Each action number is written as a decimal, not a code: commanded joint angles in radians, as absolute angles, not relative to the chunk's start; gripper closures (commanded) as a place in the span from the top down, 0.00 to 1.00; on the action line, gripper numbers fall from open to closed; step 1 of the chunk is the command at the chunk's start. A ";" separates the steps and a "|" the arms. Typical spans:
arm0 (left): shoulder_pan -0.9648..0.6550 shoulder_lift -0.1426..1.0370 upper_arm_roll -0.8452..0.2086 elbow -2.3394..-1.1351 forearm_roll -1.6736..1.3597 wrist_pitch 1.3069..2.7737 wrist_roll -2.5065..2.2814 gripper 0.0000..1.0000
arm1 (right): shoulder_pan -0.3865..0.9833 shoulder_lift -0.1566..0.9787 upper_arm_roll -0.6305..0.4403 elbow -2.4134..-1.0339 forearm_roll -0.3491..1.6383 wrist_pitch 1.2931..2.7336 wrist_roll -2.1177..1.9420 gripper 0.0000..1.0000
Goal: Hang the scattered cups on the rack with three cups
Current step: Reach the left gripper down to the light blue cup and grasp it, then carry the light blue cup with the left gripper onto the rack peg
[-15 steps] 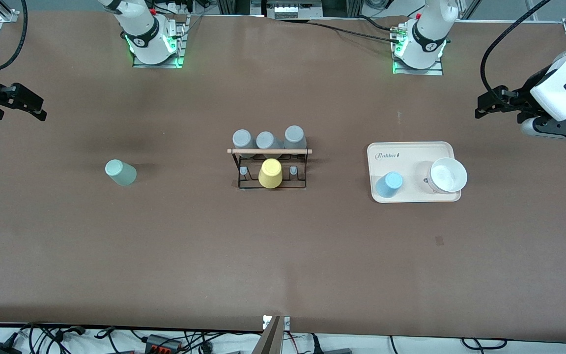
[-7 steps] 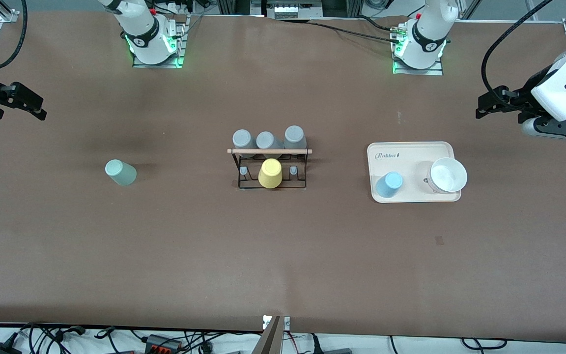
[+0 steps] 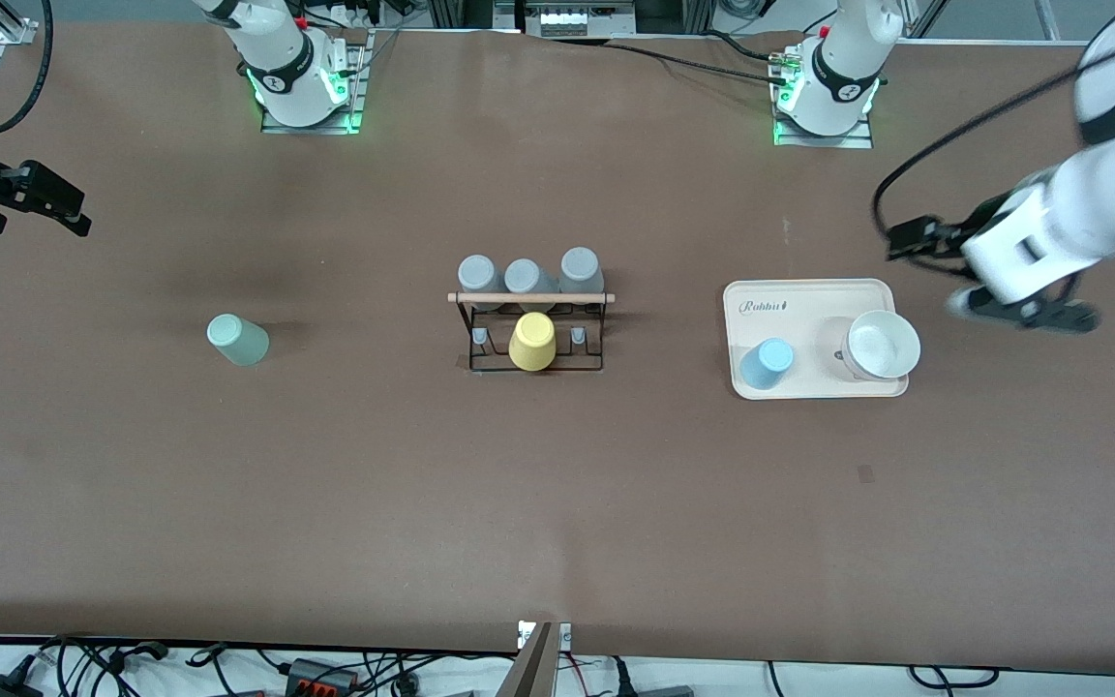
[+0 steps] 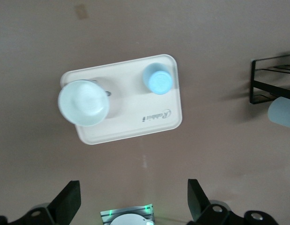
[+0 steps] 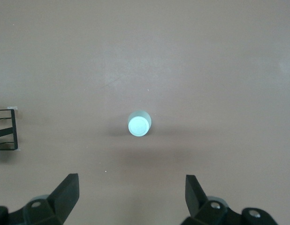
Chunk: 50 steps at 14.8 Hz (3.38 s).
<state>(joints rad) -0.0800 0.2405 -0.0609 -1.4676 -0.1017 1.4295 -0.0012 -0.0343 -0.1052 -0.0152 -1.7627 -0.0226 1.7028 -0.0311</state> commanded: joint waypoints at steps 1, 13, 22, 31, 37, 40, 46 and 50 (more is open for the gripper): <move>-0.138 0.411 -0.068 -1.413 -0.112 1.550 0.000 1.00 | -0.034 -0.118 -0.011 -1.759 -0.021 1.693 -0.009 1.00; -0.140 0.537 -0.071 -1.640 -0.115 1.850 0.002 1.00 | -0.037 -0.098 -0.014 -1.756 -0.012 1.698 -0.011 1.00; -0.166 0.572 -0.074 -1.701 -0.121 1.953 0.000 1.00 | -0.038 -0.092 -0.018 -1.752 -0.006 1.694 -0.018 1.00; -0.167 0.583 -0.074 -1.721 -0.120 1.994 0.012 0.70 | -0.037 -0.074 -0.015 -1.750 -0.006 1.703 -0.023 1.00; -0.167 0.560 -0.098 -1.706 -0.117 1.980 0.015 0.37 | -0.040 -0.072 -0.017 -1.750 -0.006 1.701 -0.023 1.00; -0.167 0.520 -0.133 -1.672 -0.114 1.982 0.001 0.42 | -0.038 -0.072 -0.017 -1.750 -0.006 1.698 -0.023 1.00; -0.176 0.520 -0.166 -1.553 -0.231 1.908 -0.095 0.25 | -0.040 -0.071 -0.017 -1.750 -0.006 1.703 -0.023 1.00; -0.262 0.546 -0.178 -1.425 -0.333 1.876 -0.178 0.11 | -0.041 -0.071 -0.017 -1.752 -0.006 1.701 -0.023 1.00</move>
<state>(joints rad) -0.1938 0.5185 -0.1761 -1.5126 -0.3073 1.9077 -0.1090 -0.0353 -0.0739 -0.0182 -1.7632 -0.0219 1.7064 -0.0294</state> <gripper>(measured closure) 0.357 0.000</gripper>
